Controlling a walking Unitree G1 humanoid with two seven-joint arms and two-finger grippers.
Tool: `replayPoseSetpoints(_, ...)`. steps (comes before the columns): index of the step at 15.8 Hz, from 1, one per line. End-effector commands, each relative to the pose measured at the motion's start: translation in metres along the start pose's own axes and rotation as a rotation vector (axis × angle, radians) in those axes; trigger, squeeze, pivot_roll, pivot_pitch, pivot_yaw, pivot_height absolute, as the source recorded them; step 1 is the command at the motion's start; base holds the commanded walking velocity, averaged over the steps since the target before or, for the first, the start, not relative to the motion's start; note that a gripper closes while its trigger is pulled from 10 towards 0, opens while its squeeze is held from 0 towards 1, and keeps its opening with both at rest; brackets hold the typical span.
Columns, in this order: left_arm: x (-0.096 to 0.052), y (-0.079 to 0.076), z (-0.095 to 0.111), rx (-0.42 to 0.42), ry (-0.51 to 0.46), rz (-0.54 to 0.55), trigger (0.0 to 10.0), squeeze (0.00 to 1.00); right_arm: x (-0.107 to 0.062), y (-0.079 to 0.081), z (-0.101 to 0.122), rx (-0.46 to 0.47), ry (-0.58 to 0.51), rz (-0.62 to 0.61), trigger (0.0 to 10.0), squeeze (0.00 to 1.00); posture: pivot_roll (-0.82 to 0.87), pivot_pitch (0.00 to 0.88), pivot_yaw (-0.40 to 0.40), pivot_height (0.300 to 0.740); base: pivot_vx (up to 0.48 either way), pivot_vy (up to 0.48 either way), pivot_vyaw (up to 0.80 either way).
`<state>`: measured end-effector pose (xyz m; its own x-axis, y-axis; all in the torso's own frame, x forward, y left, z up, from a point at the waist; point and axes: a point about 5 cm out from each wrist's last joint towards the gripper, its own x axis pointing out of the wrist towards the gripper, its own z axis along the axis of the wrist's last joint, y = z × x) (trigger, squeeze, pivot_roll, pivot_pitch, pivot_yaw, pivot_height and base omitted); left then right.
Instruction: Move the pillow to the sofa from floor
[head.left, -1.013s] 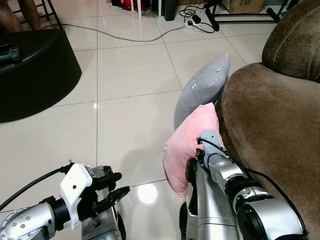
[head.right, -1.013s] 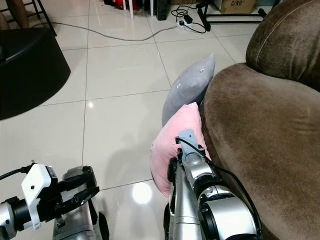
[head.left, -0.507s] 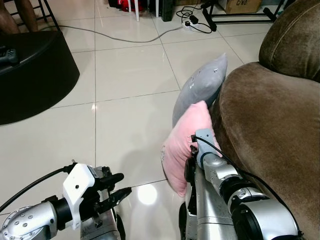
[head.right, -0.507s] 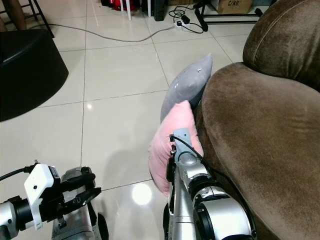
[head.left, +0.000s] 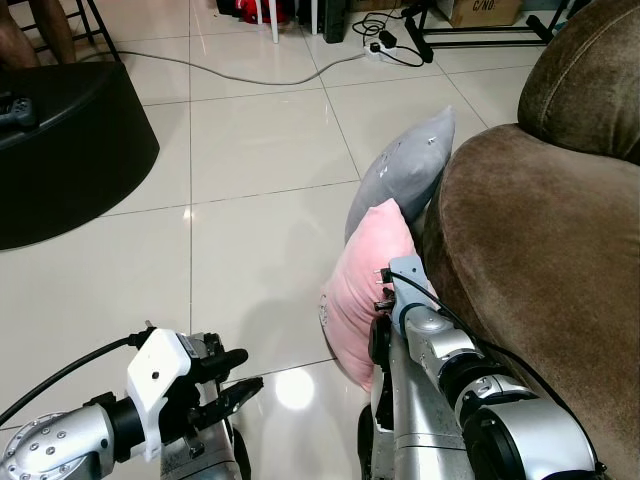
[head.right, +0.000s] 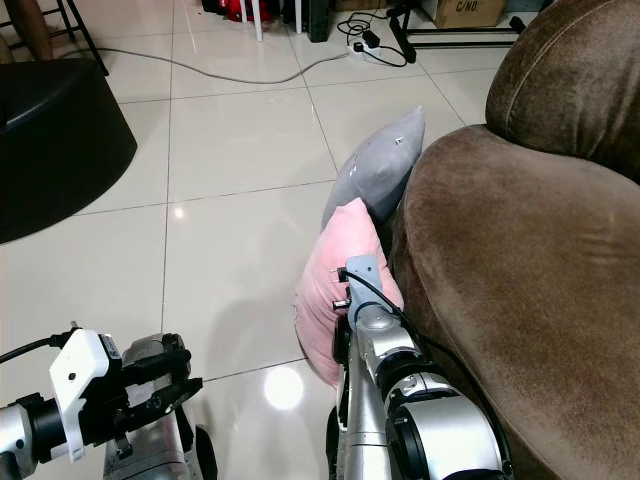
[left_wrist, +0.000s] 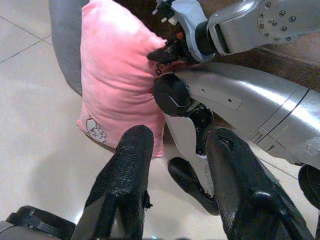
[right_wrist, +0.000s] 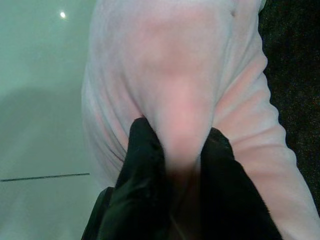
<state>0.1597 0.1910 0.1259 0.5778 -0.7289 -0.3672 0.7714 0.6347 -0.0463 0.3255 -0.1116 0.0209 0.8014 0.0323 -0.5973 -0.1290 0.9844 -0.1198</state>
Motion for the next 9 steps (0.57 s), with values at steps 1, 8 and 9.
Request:
replayPoseSetpoints(1,-0.001,-0.001,-0.005,0.001,0.027,-0.005,10.0,0.0,-0.001,0.009,-0.008,0.016,0.035,0.039,0.0,0.0,0.01,0.142,-0.003,0.438,0.0,0.0,0.0)
replayPoseSetpoints(8,-0.001,0.004,-0.005,-0.008,-0.001,0.068,10.0,0.0,-0.004,0.032,0.013,0.117,-0.082,0.293,0.0,0.0,0.01,0.047,-0.029,0.438,0.0,0.0,0.0)
replayPoseSetpoints(9,-0.002,0.005,-0.005,-0.01,-0.008,0.085,10.0,0.0,-0.006,0.036,0.016,0.127,-0.105,0.325,0.0,0.0,0.01,0.028,-0.03,0.438,0.0,0.0,0.0)
